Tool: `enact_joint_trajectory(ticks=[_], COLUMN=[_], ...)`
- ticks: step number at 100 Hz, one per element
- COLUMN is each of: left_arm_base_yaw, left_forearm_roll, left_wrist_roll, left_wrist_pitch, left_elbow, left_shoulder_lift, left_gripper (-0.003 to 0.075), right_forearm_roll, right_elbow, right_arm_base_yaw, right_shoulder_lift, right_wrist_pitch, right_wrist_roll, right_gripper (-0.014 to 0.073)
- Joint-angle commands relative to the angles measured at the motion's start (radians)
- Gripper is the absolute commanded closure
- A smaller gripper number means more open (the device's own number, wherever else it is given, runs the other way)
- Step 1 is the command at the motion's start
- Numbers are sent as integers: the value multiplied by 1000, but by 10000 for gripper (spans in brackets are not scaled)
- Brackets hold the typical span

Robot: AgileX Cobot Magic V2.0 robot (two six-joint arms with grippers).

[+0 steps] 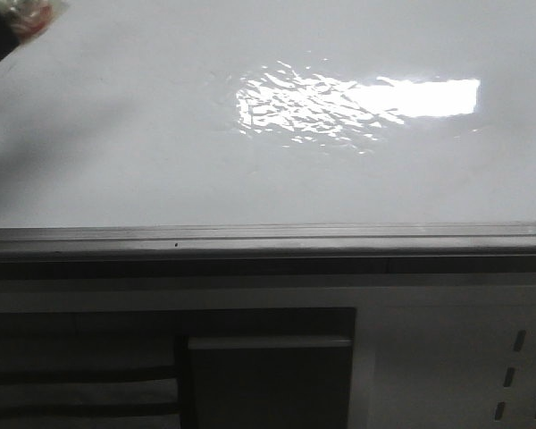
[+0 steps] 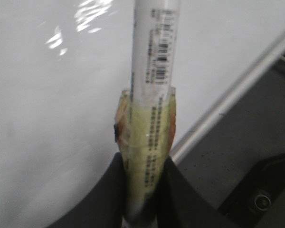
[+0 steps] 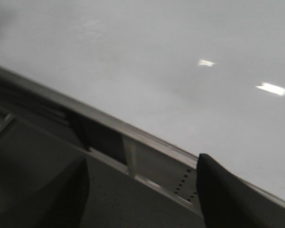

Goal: Write number 4 on whiteboard

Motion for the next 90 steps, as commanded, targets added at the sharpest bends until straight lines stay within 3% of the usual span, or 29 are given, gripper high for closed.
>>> enact_joint_trajectory(ticks=[1, 27, 44, 80, 90], left_arm_base_yaw=[-66, -232, -305, -353, -353], left_forearm_roll=[-106, -145, -145, -146, -147], left_wrist_roll=[142, 204, 277, 277, 277], left_wrist_pitch=[46, 142, 134, 109, 109], left_elbow=[-66, -147, -191, -261, -261], left_shoulder_lift=[-14, 73, 131, 179, 179], left_gripper=[741, 741, 741, 741, 741], right_forearm_roll=[152, 390, 438, 436, 436], right_elbow=[-77, -199, -219, -220, -220], right_arm_base_yaw=[11, 98, 193, 379, 386], right_shoulder_lift=[87, 319, 424, 533, 541], right_wrist_pitch=[45, 173, 138, -42, -55], right_wrist_roll=[-188, -615, -764, -812, -812], right_gripper=[157, 157, 158, 160, 226])
